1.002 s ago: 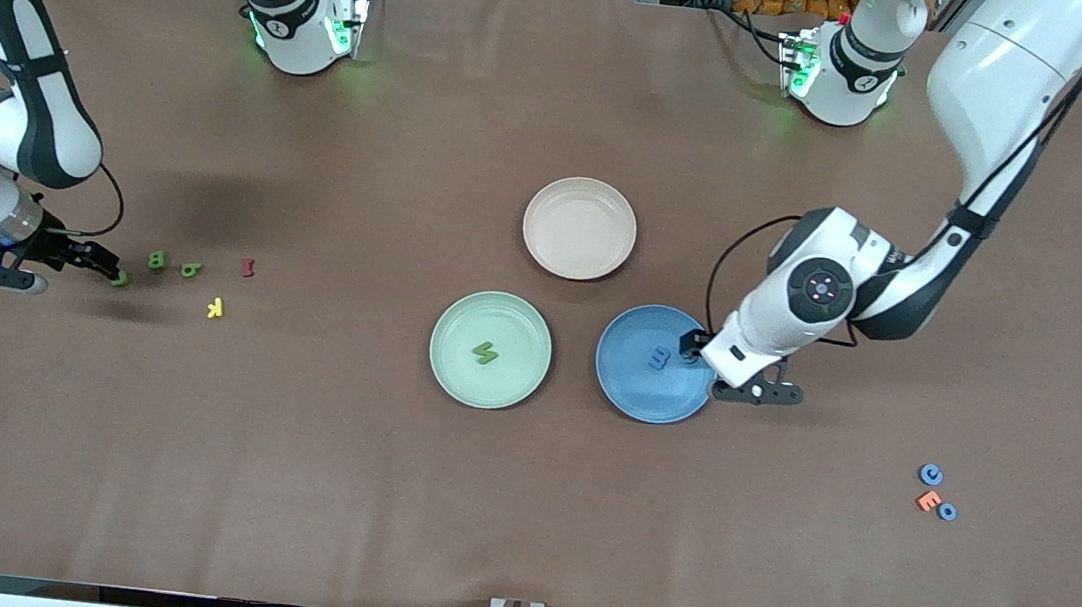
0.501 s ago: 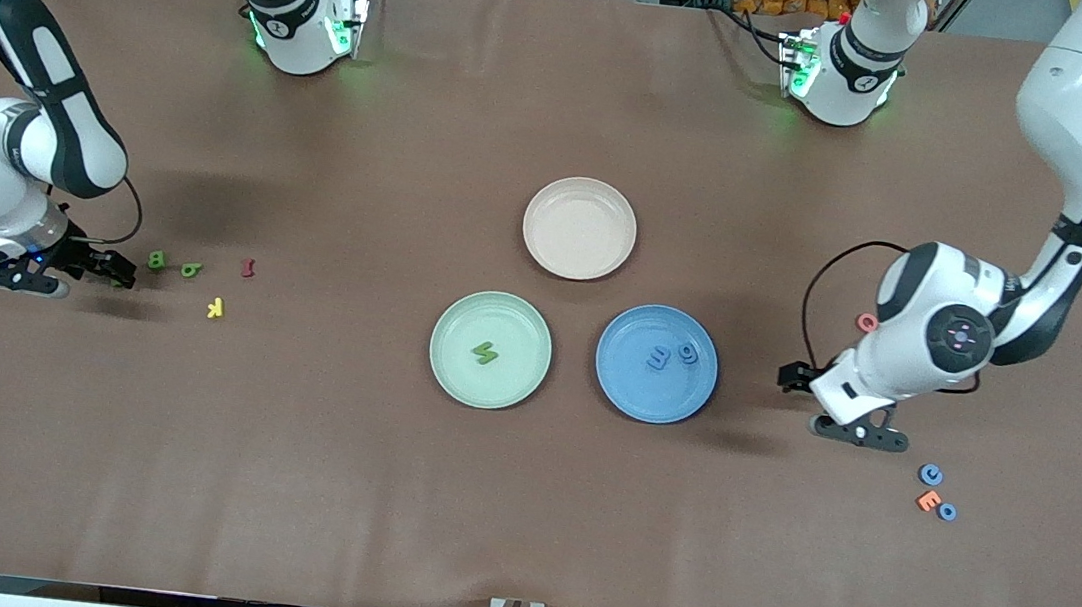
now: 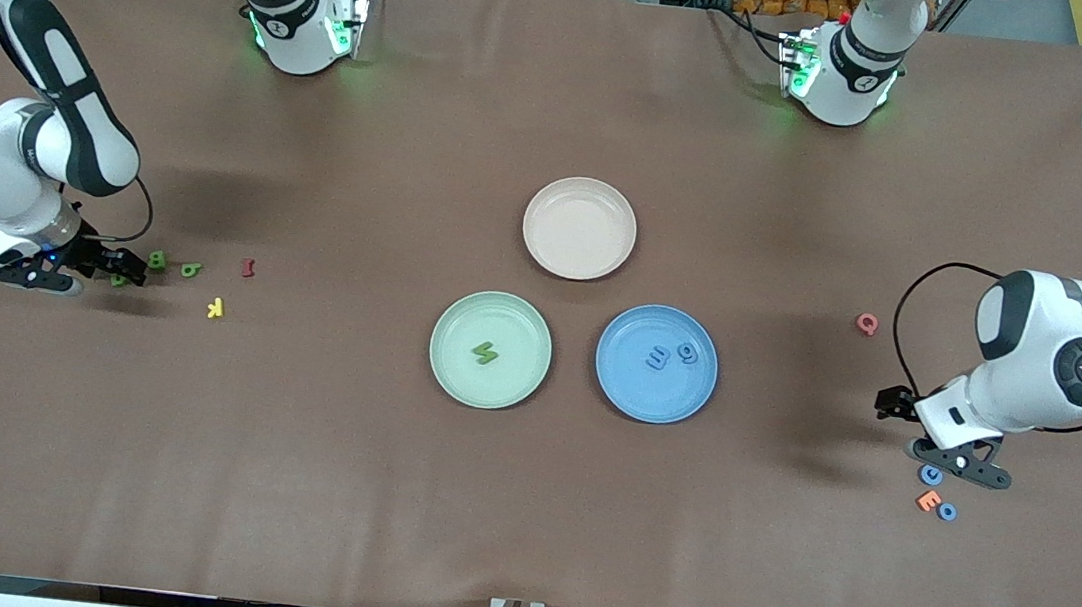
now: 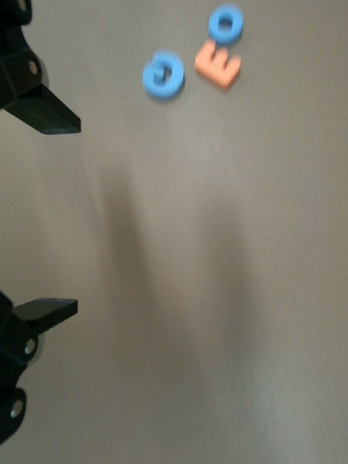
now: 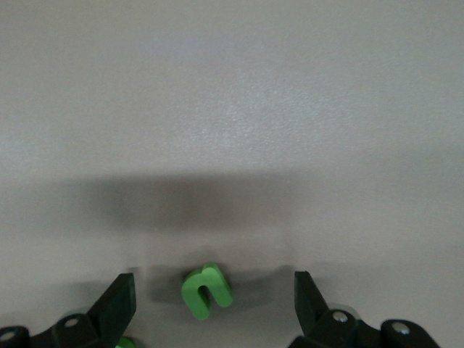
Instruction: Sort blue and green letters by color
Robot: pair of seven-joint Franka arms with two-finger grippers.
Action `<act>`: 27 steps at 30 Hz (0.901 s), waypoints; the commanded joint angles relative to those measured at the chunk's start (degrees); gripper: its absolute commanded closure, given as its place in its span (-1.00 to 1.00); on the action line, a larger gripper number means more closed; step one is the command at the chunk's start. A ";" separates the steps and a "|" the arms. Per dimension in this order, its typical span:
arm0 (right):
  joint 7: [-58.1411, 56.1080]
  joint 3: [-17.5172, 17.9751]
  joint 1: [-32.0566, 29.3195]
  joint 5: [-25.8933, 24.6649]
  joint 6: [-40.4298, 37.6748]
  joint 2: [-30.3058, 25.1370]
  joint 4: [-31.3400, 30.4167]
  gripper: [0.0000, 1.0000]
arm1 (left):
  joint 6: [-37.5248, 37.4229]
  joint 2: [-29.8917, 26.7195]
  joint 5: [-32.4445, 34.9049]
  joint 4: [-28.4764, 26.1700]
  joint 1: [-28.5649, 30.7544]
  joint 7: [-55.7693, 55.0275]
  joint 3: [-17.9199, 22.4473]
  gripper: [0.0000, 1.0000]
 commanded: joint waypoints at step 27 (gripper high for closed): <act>-0.20 -0.43 -0.22 -0.79 1.97 -2.26 -3.64 -0.39 | -0.04 8.13 3.52 9.56 -0.94 6.10 2.99 -1.00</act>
